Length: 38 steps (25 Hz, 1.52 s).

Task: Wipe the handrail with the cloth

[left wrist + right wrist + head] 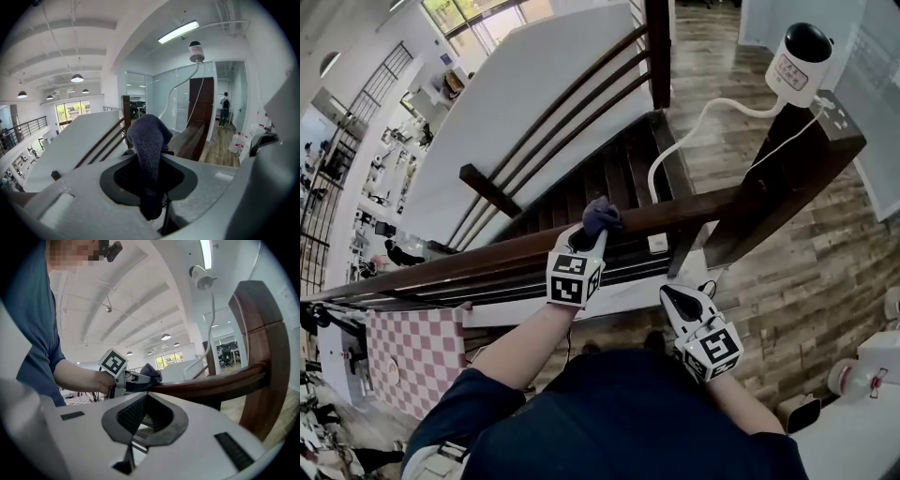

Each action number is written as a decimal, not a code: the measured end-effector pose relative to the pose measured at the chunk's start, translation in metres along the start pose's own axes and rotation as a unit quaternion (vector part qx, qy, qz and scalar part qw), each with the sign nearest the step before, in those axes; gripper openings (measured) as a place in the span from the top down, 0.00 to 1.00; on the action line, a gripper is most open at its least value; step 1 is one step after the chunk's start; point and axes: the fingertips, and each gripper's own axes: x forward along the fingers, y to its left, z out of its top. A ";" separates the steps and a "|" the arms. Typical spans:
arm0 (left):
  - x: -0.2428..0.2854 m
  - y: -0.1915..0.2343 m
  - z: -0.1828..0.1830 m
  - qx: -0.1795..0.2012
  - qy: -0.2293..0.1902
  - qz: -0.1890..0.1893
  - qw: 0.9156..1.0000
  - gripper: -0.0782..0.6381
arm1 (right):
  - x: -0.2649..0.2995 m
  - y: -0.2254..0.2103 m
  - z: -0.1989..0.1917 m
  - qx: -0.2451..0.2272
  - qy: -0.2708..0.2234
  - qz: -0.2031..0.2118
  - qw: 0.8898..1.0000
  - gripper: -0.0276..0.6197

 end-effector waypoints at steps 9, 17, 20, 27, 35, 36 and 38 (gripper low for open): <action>0.062 -0.105 0.042 0.063 -0.001 -0.076 0.995 0.76 | -0.071 -0.056 0.002 0.021 -0.021 -0.088 0.996 0.94; 0.114 -0.191 0.077 0.106 0.017 -0.133 0.985 0.76 | -0.126 -0.097 0.002 0.040 -0.039 -0.153 0.987 0.94; 0.130 -0.224 0.090 0.133 0.017 -0.153 0.979 0.76 | -0.145 -0.106 0.002 0.047 -0.051 -0.180 0.981 0.94; 0.159 -0.287 0.113 0.153 0.014 -0.186 0.970 0.76 | -0.186 -0.111 -0.018 0.072 -0.055 -0.236 0.967 0.94; 0.159 -0.302 0.112 0.148 0.015 -0.194 0.970 0.76 | -0.197 -0.118 -0.031 0.086 -0.045 -0.241 0.966 0.94; 0.154 -0.297 0.108 0.145 0.017 -0.194 0.970 0.76 | -0.191 -0.117 -0.030 0.084 -0.045 -0.235 0.967 0.94; 0.145 -0.282 0.101 0.140 0.018 -0.191 0.971 0.76 | -0.176 -0.113 -0.026 0.079 -0.044 -0.217 0.972 0.94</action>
